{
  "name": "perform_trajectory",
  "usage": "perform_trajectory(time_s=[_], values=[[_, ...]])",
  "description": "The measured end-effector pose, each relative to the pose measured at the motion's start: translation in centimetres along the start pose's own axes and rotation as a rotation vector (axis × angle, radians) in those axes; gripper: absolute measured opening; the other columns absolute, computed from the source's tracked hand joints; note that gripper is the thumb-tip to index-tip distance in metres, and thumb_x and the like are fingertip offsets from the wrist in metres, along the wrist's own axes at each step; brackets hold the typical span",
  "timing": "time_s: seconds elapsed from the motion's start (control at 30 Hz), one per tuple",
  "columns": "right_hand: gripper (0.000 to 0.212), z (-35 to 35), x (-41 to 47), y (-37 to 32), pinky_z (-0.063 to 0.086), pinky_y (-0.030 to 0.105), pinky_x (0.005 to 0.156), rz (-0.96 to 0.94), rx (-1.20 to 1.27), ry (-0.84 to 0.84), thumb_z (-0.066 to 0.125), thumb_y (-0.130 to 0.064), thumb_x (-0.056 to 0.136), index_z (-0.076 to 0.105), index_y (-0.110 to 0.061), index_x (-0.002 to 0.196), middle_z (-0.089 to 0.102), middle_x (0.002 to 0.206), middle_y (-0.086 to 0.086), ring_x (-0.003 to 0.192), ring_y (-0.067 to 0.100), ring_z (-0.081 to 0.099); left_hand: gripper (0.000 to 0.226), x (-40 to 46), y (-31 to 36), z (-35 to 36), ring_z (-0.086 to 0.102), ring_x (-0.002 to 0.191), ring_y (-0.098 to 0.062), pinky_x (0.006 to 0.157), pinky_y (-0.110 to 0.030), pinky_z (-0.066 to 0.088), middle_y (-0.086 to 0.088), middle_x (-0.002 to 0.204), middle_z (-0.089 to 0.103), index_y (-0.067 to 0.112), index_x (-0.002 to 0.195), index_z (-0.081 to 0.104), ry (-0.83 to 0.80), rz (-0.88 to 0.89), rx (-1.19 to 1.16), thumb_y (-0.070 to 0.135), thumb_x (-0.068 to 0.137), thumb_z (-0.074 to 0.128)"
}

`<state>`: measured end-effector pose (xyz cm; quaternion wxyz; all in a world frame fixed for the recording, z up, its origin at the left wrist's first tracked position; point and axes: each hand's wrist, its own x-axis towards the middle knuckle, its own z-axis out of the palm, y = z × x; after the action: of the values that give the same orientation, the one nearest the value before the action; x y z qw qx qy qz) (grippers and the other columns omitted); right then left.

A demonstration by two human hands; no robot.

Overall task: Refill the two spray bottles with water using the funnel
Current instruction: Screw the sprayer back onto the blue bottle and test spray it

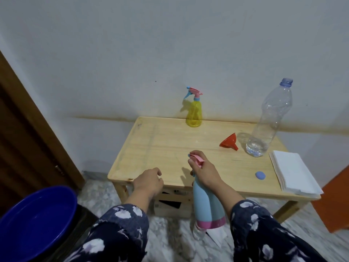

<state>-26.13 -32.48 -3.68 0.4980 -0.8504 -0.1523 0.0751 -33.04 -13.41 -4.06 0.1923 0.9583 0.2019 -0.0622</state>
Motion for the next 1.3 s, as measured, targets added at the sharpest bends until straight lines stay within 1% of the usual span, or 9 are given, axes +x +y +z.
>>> perform_trajectory(time_s=[0.27, 0.37, 0.47, 0.6, 0.7, 0.83, 1.0, 1.17, 1.3], values=[[0.032, 0.1, 2.0, -1.4, 0.047, 0.028, 0.082, -0.051, 0.035, -0.002, 0.049, -0.041, 0.095, 0.046, -0.036, 0.126, 0.063, 0.113, -0.005, 0.095, 0.014, 0.063, 0.04, 0.9, 0.7, -0.7, 0.06, 0.095, -0.016, 0.083, -0.032, 0.051, 0.013, 0.105, 0.063, 0.03, 0.117, 0.056, -0.008, 0.008, -0.049, 0.057, 0.096, 0.034], [0.032, 0.2, 3.5, -2.9, 0.044, 0.015, 0.074, -0.104, 0.134, 0.052, 0.05, -0.036, 0.096, 0.046, -0.029, 0.128, 0.06, 0.111, -0.007, 0.085, 0.007, 0.062, 0.048, 1.2, 1.9, -1.4, 0.061, 0.097, -0.017, 0.084, -0.033, 0.049, 0.009, 0.109, 0.059, 0.028, 0.119, 0.057, -0.185, 0.084, -0.369, 0.064, 0.094, 0.036], [0.032, 0.1, 6.0, -4.9, 0.054, 0.034, 0.079, -0.158, 0.189, 0.092, 0.051, -0.037, 0.096, 0.046, -0.032, 0.127, 0.06, 0.099, -0.007, 0.083, 0.012, 0.061, 0.058, 1.6, 3.1, -2.3, 0.062, 0.106, -0.017, 0.076, -0.032, 0.048, 0.003, 0.122, 0.06, 0.031, 0.125, 0.054, -0.326, 0.098, -0.713, 0.07, 0.082, 0.051], [0.035, 0.0, 9.1, -8.2, 0.06, 0.033, 0.062, -0.169, 0.315, 0.1, 0.052, -0.033, 0.096, 0.044, -0.03, 0.13, 0.057, 0.096, 0.006, 0.086, 0.021, 0.06, 0.061, 3.3, 3.9, -3.2, 0.057, 0.097, -0.003, 0.059, -0.013, 0.043, 0.013, 0.112, 0.056, 0.033, 0.132, 0.043, -0.437, 0.178, -0.815, 0.037, 0.081, 0.075], [0.037, 0.6, 11.3, -10.1, 0.058, 0.027, 0.058, -0.204, 0.392, 0.098, 0.053, -0.031, 0.096, 0.044, -0.028, 0.132, 0.056, 0.107, 0.01, 0.085, 0.023, 0.06, 0.07, 5.5, 3.5, -3.5, 0.058, 0.097, -0.005, 0.061, -0.012, 0.048, 0.009, 0.116, 0.058, 0.033, 0.13, 0.045, -0.36, 0.198, -0.873, 0.027, 0.072, 0.085], [0.059, 2.1, 15.1, -10.2, 0.052, 0.034, 0.09, -0.114, 0.28, 0.116, 0.063, -0.05, 0.085, 0.041, -0.034, 0.138, 0.05, 0.135, -0.012, 0.111, 0.014, 0.057, 0.077, 8.7, 2.3, -4.5, 0.06, 0.095, -0.005, 0.072, -0.023, 0.05, 0.017, 0.107, 0.059, 0.032, 0.127, 0.049, -0.156, 0.178, -0.822, 0.038, 0.061, 0.089], [0.093, 3.7, 16.7, -9.2, 0.053, 0.037, 0.089, 0.14, 0.158, 0.004, 0.082, -0.054, 0.06, 0.035, -0.023, 0.134, 0.059, 0.117, 0.0, 0.102, 0.017, 0.062, 0.076, 12.8, 1.9, -5.5, 0.064, 0.09, -0.015, 0.077, -0.033, 0.053, 0.012, 0.102, 0.063, 0.04, 0.118, 0.043, 0.082, 0.06, -0.633, 0.052, 0.053, 0.08], [0.071, 3.7, 18.9, -8.2, 0.053, 0.03, 0.07, 0.197, 0.083, 0.038, 0.085, -0.038, 0.065, 0.05, -0.017, 0.123, 0.064, 0.105, 0.004, 0.092, 0.019, 0.065, 0.088, 16.7, 2.9, -4.9, 0.063, 0.099, -0.024, 0.078, -0.035, 0.051, 0.004, 0.112, 0.06, 0.031, 0.132, 0.035, 0.138, 0.036, -0.511, 0.052, 0.058, 0.079], [0.072, 3.2, 22.4, -6.9, 0.058, 0.043, 0.079, 0.179, 0.104, 0.071, 0.087, -0.037, 0.059, 0.057, -0.021, 0.122, 0.066, 0.101, 0.001, 0.092, 0.02, 0.066, 0.09, 20.4, 3.7, -4.2, 0.064, 0.095, -0.02, 0.077, -0.038, 0.054, 0.007, 0.112, 0.059, 0.034, 0.132, 0.035, 0.062, 0.065, -0.615, 0.052, 0.056, 0.079]])
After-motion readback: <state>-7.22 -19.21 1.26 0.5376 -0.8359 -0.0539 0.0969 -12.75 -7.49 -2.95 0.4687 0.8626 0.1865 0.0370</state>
